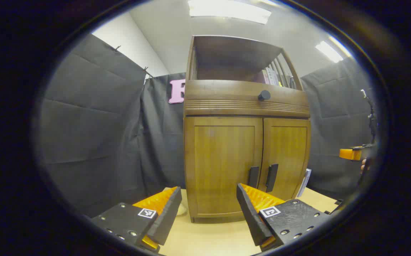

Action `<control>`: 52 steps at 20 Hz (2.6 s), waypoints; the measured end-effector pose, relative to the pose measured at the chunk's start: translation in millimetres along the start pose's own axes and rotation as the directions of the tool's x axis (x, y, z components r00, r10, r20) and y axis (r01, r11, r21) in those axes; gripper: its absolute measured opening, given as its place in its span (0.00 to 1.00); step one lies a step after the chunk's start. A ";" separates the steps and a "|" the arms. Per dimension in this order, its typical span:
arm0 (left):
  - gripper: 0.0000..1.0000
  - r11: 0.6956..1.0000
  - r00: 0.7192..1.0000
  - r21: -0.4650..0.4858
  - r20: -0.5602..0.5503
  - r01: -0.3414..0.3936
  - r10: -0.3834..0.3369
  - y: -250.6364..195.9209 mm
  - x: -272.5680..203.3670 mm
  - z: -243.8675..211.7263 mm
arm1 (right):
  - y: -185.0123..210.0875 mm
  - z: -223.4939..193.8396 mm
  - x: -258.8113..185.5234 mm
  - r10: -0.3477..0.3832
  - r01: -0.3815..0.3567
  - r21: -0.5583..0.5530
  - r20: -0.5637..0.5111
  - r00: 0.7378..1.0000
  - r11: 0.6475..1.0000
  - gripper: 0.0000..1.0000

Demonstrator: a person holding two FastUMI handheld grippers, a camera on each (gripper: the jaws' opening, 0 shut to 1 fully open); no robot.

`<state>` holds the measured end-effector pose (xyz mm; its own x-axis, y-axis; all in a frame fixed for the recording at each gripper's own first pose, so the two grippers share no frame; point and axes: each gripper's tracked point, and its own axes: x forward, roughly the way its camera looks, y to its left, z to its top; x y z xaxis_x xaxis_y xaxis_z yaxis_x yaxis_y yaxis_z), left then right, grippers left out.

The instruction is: Open the right door of the double-door shoe cabinet with the right hand, and open the left door with the left hand.

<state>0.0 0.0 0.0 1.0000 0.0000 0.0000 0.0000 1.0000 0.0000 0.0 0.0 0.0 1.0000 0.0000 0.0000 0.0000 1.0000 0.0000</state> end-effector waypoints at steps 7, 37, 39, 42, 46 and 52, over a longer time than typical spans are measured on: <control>0.95 0.999 0.999 -0.023 -0.003 -0.033 0.033 8.0 -6.3 -4.7 | 10.0 13.2 -6.0 0.034 -0.035 0.004 0.046 0.998 0.999 0.95; 0.89 0.989 0.991 -0.071 -0.049 -0.127 0.124 35.8 -59.3 -49.3 | 180.6 -13.3 99.1 0.320 -0.321 -0.011 -0.022 0.947 0.947 0.95; 0.89 0.988 0.989 -0.066 -0.054 -0.139 0.136 40.2 -61.0 -52.3 | 188.7 -28.6 111.7 0.312 -0.313 -0.012 -0.054 0.949 0.950 0.92; 0.89 0.986 0.985 -0.056 -0.076 -0.160 0.155 51.9 -62.0 -58.3 | 197.9 -49.6 125.6 0.305 -0.307 -0.007 -0.095 0.948 0.952 0.92; 0.89 0.982 0.978 -0.052 -0.112 -0.182 0.176 60.7 -58.9 -71.3 | 205.5 -72.4 143.4 0.294 -0.298 -0.011 -0.138 0.946 0.954 0.91; 0.89 0.979 0.975 -0.081 -0.135 -0.189 0.177 61.4 -46.8 -83.8 | 211.7 -81.7 154.2 0.276 -0.285 -0.020 -0.186 0.943 0.958 0.91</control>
<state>-46.8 61.4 -83.8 0.9749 0.1773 -0.1349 -0.1892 0.9786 -0.0811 154.2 211.7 -81.7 0.9429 0.2763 -0.1861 -0.2847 0.9584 -0.0198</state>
